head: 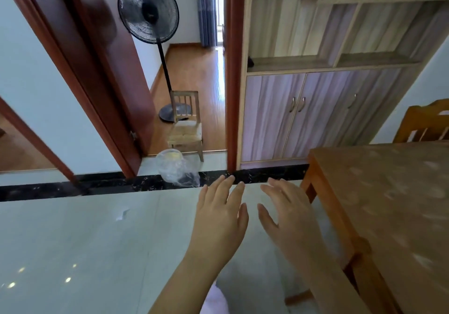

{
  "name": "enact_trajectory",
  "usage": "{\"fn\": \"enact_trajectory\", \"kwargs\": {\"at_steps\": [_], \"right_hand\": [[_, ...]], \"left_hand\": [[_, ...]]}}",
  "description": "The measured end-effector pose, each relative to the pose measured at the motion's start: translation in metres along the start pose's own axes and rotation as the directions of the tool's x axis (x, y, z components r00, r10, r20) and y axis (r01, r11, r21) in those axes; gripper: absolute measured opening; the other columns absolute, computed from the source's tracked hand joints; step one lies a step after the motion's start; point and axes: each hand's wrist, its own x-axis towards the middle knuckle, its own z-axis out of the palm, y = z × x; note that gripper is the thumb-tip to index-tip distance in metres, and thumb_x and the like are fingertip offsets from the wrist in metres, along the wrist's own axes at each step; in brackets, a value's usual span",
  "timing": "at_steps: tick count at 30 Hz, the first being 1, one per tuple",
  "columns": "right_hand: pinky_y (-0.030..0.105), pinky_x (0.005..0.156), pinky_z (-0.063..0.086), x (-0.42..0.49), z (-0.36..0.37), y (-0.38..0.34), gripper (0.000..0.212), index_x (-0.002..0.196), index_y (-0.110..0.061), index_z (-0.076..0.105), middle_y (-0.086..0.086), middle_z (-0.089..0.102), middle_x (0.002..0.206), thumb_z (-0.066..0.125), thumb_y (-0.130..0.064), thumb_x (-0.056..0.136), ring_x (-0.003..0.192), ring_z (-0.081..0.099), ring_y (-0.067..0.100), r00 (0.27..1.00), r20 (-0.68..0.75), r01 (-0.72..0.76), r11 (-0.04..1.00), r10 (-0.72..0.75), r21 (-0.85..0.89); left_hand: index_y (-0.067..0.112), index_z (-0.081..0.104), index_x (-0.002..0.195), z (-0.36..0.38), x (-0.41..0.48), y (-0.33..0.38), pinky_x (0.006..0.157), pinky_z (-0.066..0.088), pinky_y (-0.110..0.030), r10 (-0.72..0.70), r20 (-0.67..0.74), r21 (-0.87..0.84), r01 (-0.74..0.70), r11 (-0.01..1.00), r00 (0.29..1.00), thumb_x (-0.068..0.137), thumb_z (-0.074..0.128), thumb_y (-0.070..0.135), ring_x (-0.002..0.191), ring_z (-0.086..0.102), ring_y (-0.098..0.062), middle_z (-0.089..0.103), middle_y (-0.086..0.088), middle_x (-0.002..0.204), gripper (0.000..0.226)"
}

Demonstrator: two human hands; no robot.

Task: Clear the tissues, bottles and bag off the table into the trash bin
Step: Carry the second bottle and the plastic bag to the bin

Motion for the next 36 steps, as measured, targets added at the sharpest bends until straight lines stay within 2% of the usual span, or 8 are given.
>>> {"fn": "enact_trajectory", "kwargs": {"at_steps": [6,11,15,19,24,27,32,36], "right_hand": [[0.047,0.089,0.046,0.109,0.041,0.039,0.045,0.106,-0.005,0.065,0.014,0.066,0.107,0.042,-0.036,0.083,0.102,0.059,0.031,0.997,-0.035,-0.064,0.996,0.063,-0.055],[0.038,0.091,0.039,0.2,0.063,0.061,0.039,0.103,-0.007,0.064,0.011,0.065,0.104,0.043,-0.034,0.083,0.098,0.059,0.028,0.994,-0.079,-0.09,0.99,0.081,-0.107],[0.035,0.087,0.036,0.246,0.079,0.09,0.036,0.102,-0.007,0.062,0.012,0.063,0.103,0.046,-0.031,0.082,0.097,0.057,0.029,0.985,-0.119,-0.138,0.985,0.126,-0.105],[0.034,0.09,0.033,0.281,0.089,0.127,0.035,0.103,-0.007,0.062,0.012,0.062,0.105,0.046,-0.031,0.081,0.1,0.054,0.027,0.972,-0.144,-0.204,0.972,0.187,-0.117],[0.045,0.088,0.043,0.334,0.094,0.186,0.037,0.101,-0.005,0.064,0.015,0.063,0.104,0.046,-0.031,0.081,0.099,0.057,0.033,0.949,-0.221,-0.257,0.958,0.226,-0.125],[0.044,0.089,0.041,0.368,0.091,0.23,0.037,0.1,-0.006,0.064,0.015,0.063,0.106,0.046,-0.032,0.081,0.099,0.057,0.033,0.928,-0.247,-0.317,0.939,0.278,-0.133],[0.046,0.087,0.043,0.418,0.076,0.3,0.035,0.105,-0.004,0.064,0.017,0.063,0.107,0.058,-0.02,0.074,0.098,0.058,0.036,0.889,-0.292,-0.406,0.902,0.352,-0.149],[0.05,0.087,0.045,0.44,0.059,0.351,0.037,0.106,-0.005,0.063,0.016,0.063,0.109,0.051,-0.028,0.079,0.101,0.057,0.036,0.858,-0.321,-0.476,0.855,0.4,-0.207]], "left_hand": [[0.004,0.063,0.108,0.052,0.114,-0.06,0.084,0.05,-0.052,0.049,-0.038,-0.07,-0.052,0.996,0.998,0.075,0.059,0.014,0.103,0.06,-0.035,0.065,-0.016,0.11,0.035],[0.005,0.062,0.109,0.084,0.208,-0.097,0.087,0.048,-0.052,0.098,-0.019,-0.09,-0.099,0.991,0.995,0.081,0.042,0.024,0.105,0.06,-0.036,0.066,-0.014,0.11,0.039],[0.003,0.064,0.106,0.114,0.266,-0.11,0.088,0.046,-0.049,0.136,-0.013,-0.127,-0.136,0.982,0.991,0.081,0.042,0.024,0.101,0.061,-0.036,0.066,-0.017,0.108,0.039],[0.003,0.063,0.108,0.151,0.311,-0.113,0.087,0.048,-0.054,0.208,0.042,-0.189,-0.197,0.962,0.977,0.083,0.043,0.024,0.106,0.059,-0.036,0.065,-0.017,0.112,0.039],[0.002,0.061,0.111,0.204,0.382,-0.104,0.088,0.048,-0.055,0.277,0.062,-0.214,-0.259,0.942,0.959,0.083,0.042,0.024,0.107,0.058,-0.037,0.063,-0.019,0.114,0.04],[0.003,0.061,0.112,0.238,0.434,-0.089,0.089,0.047,-0.054,0.343,0.083,-0.207,-0.321,0.924,0.936,0.084,0.041,0.026,0.109,0.057,-0.037,0.063,-0.019,0.116,0.041],[0.002,0.061,0.111,0.288,0.521,-0.048,0.091,0.043,-0.053,0.463,0.062,-0.229,-0.439,0.869,0.884,0.082,0.041,0.023,0.109,0.057,-0.034,0.064,-0.018,0.113,0.04],[0.002,0.06,0.11,0.331,0.561,-0.012,0.09,0.046,-0.053,0.516,0.07,-0.341,-0.466,0.816,0.854,0.083,0.041,0.023,0.109,0.055,-0.031,0.064,-0.017,0.111,0.039]]}}
